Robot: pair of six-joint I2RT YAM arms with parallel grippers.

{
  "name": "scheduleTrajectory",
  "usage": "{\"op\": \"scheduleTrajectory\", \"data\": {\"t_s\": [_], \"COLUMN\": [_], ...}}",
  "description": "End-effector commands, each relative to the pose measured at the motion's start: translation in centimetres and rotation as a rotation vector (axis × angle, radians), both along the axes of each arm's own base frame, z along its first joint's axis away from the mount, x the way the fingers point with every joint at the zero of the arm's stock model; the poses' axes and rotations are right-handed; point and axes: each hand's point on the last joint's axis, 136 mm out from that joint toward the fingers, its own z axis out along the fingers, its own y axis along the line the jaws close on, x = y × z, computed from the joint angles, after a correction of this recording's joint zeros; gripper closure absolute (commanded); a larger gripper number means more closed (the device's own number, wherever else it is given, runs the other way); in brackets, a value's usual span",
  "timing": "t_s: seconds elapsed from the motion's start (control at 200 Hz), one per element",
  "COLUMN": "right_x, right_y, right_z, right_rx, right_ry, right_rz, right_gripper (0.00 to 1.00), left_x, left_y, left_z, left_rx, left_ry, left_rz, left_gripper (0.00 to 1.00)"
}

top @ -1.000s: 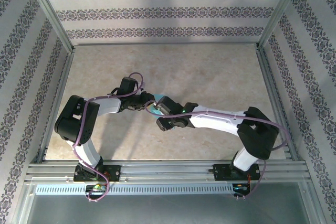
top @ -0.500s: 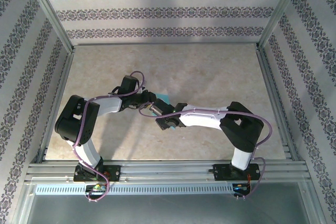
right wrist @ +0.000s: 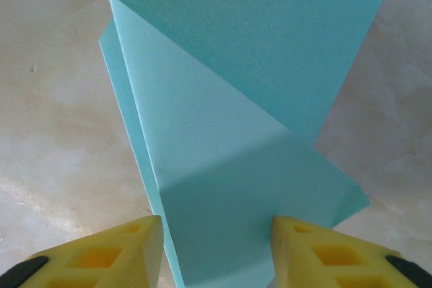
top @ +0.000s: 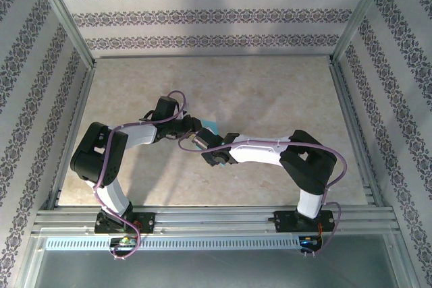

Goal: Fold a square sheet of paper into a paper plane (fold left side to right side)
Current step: Fourth fold the wing at the center of the table.

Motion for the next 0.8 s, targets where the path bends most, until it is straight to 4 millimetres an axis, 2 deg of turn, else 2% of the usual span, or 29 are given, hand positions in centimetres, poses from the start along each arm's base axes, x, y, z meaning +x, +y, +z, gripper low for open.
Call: {"op": "scheduleTrajectory", "data": {"t_s": [0.0, 0.23, 0.39, 0.565, 0.794], "right_x": [0.1, 0.0, -0.2, -0.3, -0.6], "right_y": [0.0, -0.1, -0.3, -0.5, -0.3], "right_z": [0.2, 0.2, -0.1, -0.1, 0.4], "right_rx": [-0.020, -0.024, -0.031, -0.026, 0.063], "right_ry": [-0.024, -0.021, -0.012, -0.011, 0.039], "right_rz": [0.000, 0.003, 0.007, 0.000, 0.002], "right_gripper": [0.59, 0.77, 0.91, 1.00, 1.00], "left_x": [0.3, 0.2, 0.1, -0.5, -2.1], "left_y": [-0.7, -0.4, 0.9, 4.1, 9.2], "left_z": [1.8, 1.7, 1.8, 2.3, 2.7], "left_rx": [-0.014, 0.003, 0.021, 0.048, 0.078], "left_ry": [-0.044, -0.047, -0.052, -0.057, -0.049], "left_rz": [-0.009, -0.003, 0.020, 0.067, 0.150], "left_gripper": [0.77, 0.74, 0.68, 0.62, 0.60]}}
